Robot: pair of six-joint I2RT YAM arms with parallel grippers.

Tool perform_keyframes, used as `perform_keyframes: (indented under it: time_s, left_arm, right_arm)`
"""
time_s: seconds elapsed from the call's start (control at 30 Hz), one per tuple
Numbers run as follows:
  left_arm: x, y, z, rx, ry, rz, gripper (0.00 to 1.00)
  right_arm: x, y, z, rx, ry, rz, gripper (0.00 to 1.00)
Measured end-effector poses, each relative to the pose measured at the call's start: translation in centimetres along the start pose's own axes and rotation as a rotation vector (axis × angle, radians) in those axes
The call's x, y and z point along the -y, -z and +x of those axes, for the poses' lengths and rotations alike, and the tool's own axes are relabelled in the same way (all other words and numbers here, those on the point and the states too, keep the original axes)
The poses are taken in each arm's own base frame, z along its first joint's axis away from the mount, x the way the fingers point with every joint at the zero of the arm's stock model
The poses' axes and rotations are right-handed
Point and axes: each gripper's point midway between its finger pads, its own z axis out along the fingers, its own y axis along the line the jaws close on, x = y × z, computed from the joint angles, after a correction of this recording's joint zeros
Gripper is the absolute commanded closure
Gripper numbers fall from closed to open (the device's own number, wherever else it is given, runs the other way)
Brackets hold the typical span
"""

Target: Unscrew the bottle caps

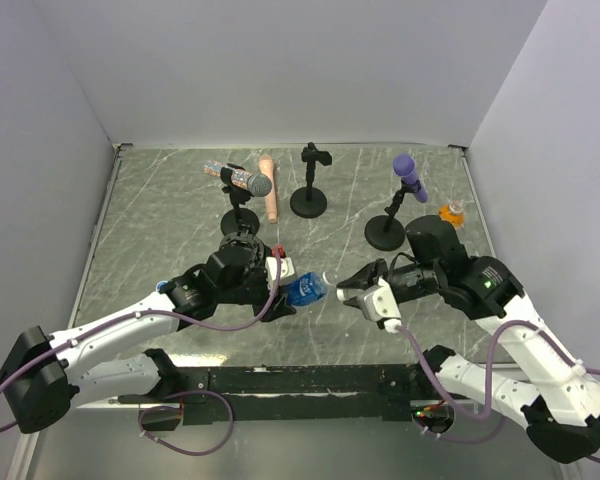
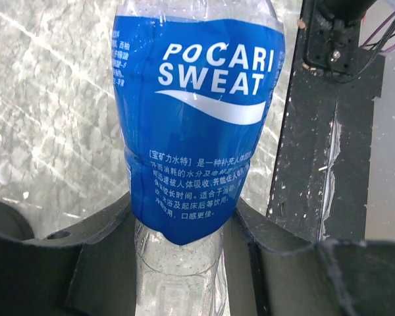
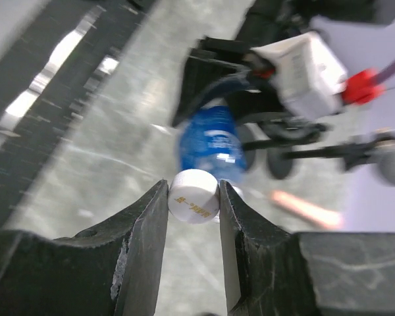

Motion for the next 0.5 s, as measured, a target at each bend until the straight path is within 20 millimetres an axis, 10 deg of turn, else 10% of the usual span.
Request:
perform_keyframes:
  time_s: [0.17,0.33,0.5]
  left_arm:
    - [-0.4,0.1,0.6,-0.023,0.006,-0.021,0.99]
    - [-0.7,0.5,0.0,-0.005,0.002,-0.053,0.99]
    - [-0.3,2.4,-1.7,0.094,-0.017,-0.089,0.99]
  right_arm:
    - [1.6,0.4,0.2,-0.033,0.133,0.048,0.8]
    - [4.2,0.9,2.2,-0.11,-0.129,0.102,0.8]
    - [7.2,4.5,9.8,-0.301,-0.568,0.28,0.78]
